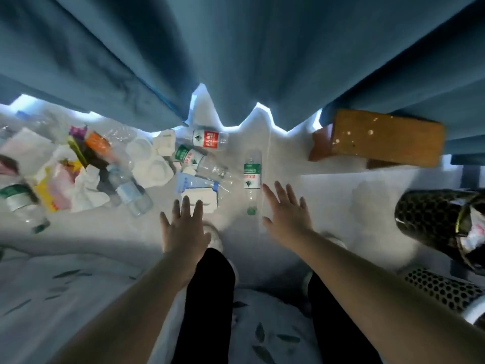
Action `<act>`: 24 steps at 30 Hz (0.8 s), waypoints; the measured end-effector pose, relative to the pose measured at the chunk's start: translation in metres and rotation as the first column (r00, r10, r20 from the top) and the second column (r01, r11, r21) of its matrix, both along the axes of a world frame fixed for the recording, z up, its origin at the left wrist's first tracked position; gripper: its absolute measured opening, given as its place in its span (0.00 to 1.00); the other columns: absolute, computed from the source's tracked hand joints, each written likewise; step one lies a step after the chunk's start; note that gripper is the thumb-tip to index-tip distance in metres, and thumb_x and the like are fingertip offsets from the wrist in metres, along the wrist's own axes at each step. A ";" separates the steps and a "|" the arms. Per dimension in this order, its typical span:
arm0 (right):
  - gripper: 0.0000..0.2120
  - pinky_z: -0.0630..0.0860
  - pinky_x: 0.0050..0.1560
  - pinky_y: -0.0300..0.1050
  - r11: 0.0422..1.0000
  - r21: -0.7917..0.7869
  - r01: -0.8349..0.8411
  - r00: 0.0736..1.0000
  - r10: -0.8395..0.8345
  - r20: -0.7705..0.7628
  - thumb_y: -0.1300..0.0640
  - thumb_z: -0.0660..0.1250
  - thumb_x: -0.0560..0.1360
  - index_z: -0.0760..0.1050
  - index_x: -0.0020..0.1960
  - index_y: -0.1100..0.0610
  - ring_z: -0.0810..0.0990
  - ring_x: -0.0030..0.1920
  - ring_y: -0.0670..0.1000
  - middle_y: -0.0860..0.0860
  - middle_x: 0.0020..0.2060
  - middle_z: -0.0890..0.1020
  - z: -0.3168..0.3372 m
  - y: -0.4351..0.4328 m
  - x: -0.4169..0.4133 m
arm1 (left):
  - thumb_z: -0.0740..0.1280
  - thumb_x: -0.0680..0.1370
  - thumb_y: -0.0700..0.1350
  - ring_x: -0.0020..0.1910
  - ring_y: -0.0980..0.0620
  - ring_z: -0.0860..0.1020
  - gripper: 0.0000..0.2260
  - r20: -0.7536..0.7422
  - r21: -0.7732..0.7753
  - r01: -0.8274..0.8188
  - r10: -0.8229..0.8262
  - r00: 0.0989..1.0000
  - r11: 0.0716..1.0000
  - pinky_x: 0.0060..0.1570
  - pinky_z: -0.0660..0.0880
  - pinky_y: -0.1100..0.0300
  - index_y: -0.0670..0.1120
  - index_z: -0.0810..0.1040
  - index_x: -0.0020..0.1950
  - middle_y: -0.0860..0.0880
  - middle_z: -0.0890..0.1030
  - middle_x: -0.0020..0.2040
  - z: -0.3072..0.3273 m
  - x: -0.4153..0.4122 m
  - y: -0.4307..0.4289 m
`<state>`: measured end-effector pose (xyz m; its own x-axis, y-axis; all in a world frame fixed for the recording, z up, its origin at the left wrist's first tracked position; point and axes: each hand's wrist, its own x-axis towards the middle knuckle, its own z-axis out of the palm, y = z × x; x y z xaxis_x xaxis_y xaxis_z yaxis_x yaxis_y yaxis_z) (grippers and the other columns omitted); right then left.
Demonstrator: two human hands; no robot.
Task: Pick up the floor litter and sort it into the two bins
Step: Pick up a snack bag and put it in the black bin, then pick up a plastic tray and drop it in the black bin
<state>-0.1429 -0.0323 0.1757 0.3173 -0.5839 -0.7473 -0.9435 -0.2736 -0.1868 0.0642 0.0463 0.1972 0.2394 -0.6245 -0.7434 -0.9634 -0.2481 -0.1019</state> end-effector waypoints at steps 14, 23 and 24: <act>0.42 0.67 0.67 0.55 0.980 0.026 0.196 0.979 -0.197 0.058 0.50 0.68 0.75 0.44 0.78 0.49 0.56 0.76 0.57 0.54 0.77 0.55 -0.178 0.004 0.104 | 0.67 0.73 0.61 0.77 0.43 0.46 0.44 -0.021 0.109 0.002 0.001 1.000 0.994 0.71 0.50 0.39 0.48 0.44 0.77 0.44 0.46 0.78 -0.192 0.075 0.032; 0.46 0.72 0.65 0.54 0.957 -0.047 0.287 0.946 -0.275 0.169 0.55 0.73 0.72 0.44 0.78 0.47 0.62 0.73 0.57 0.56 0.74 0.61 -0.260 -0.013 0.131 | 0.68 0.71 0.63 0.77 0.40 0.46 0.47 -0.027 -0.014 0.053 -0.054 0.998 0.998 0.72 0.53 0.39 0.46 0.42 0.77 0.41 0.45 0.78 -0.278 0.076 0.015; 0.47 0.72 0.65 0.55 0.955 -0.052 0.293 0.943 -0.280 0.181 0.56 0.73 0.71 0.45 0.78 0.48 0.63 0.73 0.57 0.56 0.73 0.62 -0.266 -0.014 0.133 | 0.68 0.71 0.63 0.77 0.40 0.46 0.48 -0.031 -0.039 0.052 -0.054 0.998 0.998 0.72 0.53 0.39 0.46 0.42 0.77 0.41 0.44 0.78 -0.284 0.077 0.015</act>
<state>-0.0103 -0.0461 -0.0902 0.2458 -0.7226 -0.6461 -0.9405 -0.0163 -0.3395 0.1409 0.0609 -0.0868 0.1817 -0.6635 -0.7258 -0.9779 -0.1996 -0.0623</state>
